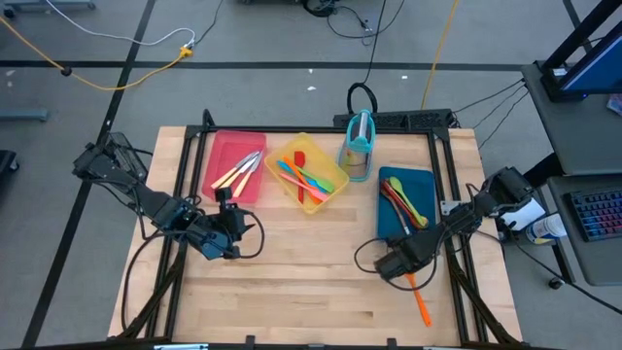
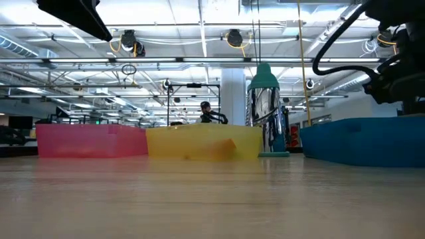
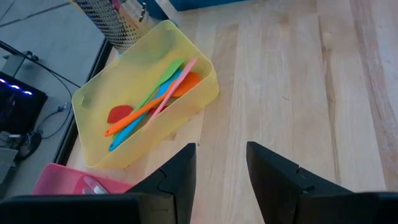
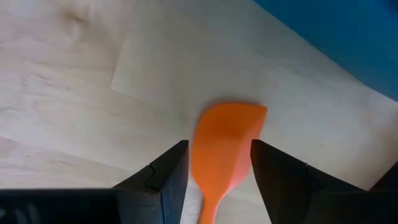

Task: Pick & Place Kitchen Items
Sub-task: Put the orange spatula into the yellow bin

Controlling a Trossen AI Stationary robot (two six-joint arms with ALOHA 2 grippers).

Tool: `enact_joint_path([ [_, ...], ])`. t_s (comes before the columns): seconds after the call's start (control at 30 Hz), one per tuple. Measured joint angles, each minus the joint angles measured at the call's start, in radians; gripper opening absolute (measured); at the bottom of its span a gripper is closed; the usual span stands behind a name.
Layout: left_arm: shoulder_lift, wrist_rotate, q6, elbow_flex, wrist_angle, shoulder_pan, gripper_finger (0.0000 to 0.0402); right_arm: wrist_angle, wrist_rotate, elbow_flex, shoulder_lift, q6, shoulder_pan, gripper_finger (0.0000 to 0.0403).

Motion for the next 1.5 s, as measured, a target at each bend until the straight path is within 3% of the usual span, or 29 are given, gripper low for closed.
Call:
enact_joint_path([
  [0.47, 0.0, 0.0, -0.002, 0.0, 0.0, 0.0, 0.0145, 0.157, -0.077, -0.156, -0.005, 0.048, 0.004, 0.0169],
  [1.03, 0.0, 0.0, 0.0, 0.0, 0.0, 0.0, 0.0145, 0.01, -0.106, -0.166, -0.021, 0.153, 0.008, 0.0171],
  [1.5, 0.0, 0.0, 0.006, 0.0, 0.0, 0.0, 0.0145, 0.011, -0.06, -0.233, -0.024, 0.136, 0.013, 0.0237],
])
